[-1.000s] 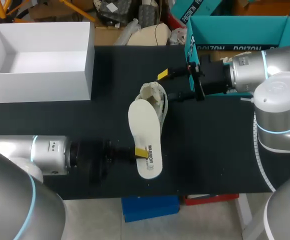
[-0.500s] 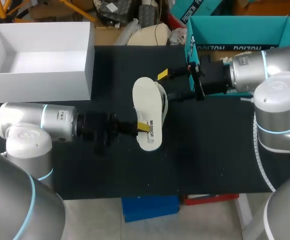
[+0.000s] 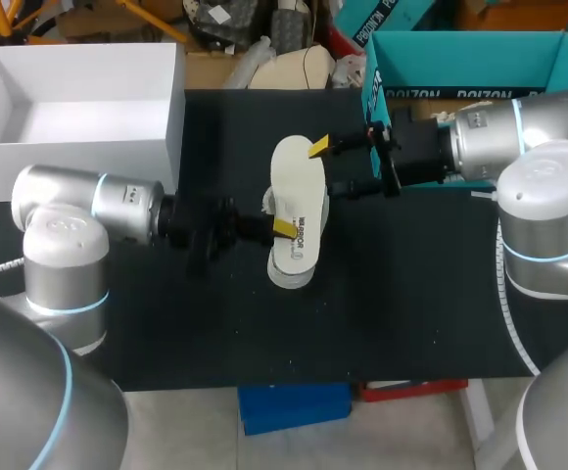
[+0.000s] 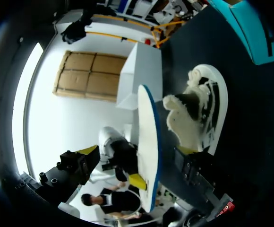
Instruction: Take the shoe out of the shoebox, open the shoe tongue, remove and reinsert the insole, then place the shoe into the shoebox
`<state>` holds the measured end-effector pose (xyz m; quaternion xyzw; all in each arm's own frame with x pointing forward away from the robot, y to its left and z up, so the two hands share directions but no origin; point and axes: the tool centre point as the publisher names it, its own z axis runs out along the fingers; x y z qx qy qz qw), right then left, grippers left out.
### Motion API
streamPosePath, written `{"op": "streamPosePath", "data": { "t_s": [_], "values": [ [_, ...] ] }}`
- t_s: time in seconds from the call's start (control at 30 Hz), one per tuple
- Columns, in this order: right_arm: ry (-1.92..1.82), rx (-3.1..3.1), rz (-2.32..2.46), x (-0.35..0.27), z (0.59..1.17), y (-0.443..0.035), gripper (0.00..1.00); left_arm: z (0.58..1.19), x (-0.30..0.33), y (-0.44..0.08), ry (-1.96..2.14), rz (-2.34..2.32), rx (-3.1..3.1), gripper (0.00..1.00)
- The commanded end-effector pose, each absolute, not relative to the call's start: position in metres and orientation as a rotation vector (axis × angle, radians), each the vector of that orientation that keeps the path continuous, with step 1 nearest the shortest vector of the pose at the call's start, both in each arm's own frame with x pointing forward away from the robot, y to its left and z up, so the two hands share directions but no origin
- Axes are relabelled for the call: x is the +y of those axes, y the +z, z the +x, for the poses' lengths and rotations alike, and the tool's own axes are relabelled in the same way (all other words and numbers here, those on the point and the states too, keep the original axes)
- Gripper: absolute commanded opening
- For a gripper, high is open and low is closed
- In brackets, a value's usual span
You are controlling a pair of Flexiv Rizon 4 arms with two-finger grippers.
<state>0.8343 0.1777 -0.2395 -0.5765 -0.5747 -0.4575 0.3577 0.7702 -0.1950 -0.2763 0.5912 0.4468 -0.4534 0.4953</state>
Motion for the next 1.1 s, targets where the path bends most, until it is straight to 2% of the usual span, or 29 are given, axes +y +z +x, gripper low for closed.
{"op": "streamPosePath", "data": {
  "t_s": [0.03, 0.27, 0.33, 0.43, 0.5, 0.73, 0.97, 1.1],
  "values": [
    [-1.249, -1.476, -1.42, 0.181, 0.827, -0.243, 1.0, 0.771, -0.195, -0.276, -1.099, 1.439, 1.082, 0.0],
    [-1.286, -1.424, -1.351, 0.189, 0.82, -0.253, 1.0, 0.771, -0.195, -0.276, -1.099, 1.439, 1.082, 0.0],
    [-1.287, -1.376, -1.354, 0.193, 0.817, -0.259, 0.83, 0.771, -0.195, -0.276, -1.099, 1.439, 1.082, 0.0],
    [-1.289, -1.337, -1.356, 0.198, 0.813, -0.265, 0.49, 0.771, -0.195, -0.276, -1.099, 1.439, 1.082, 0.0],
    [-1.296, -1.324, -1.357, 0.2, 0.812, -0.269, 0.37, 0.771, -0.195, -0.276, -1.099, 1.439, 1.082, 0.0],
    [-1.316, -1.301, -1.363, 0.207, 0.811, -0.273, 0.36, 0.771, -0.195, -0.276, -1.099, 1.439, 1.082, 0.0],
    [-1.324, -1.306, -1.372, 0.209, 0.812, -0.272, 0.27, 0.771, -0.195, -0.276, -1.099, 1.439, 1.082, 0.0],
    [-1.319, -1.304, -1.371, 0.212, 0.812, -0.275, 0.25, 0.771, -0.195, -0.276, -1.099, 1.439, 1.082, 0.0]
  ]
}}
